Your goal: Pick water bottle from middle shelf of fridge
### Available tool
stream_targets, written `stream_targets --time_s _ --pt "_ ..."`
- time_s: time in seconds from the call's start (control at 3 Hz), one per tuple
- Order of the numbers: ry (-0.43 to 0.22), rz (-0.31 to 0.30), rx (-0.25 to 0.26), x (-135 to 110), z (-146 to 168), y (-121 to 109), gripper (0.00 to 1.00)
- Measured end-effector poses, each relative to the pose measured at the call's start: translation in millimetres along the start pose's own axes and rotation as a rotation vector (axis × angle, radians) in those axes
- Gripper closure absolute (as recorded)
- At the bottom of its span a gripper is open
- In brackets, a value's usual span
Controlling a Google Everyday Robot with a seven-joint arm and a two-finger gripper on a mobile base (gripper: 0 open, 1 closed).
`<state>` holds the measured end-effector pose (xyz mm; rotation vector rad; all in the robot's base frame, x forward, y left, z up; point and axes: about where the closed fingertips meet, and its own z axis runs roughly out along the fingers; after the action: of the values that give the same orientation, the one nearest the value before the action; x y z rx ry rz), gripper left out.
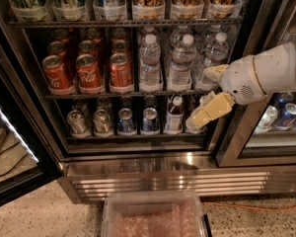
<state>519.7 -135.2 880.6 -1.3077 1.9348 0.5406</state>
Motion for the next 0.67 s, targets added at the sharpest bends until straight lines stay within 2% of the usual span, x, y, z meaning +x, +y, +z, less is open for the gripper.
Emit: stream_targets --time_s 0.33,0.67 --pt "-0.054 -0.029 0.003 -21.3 21.6 -11.9 0.00" --pt "-0.054 -0.029 0.003 -21.3 21.6 -11.9 0.00"
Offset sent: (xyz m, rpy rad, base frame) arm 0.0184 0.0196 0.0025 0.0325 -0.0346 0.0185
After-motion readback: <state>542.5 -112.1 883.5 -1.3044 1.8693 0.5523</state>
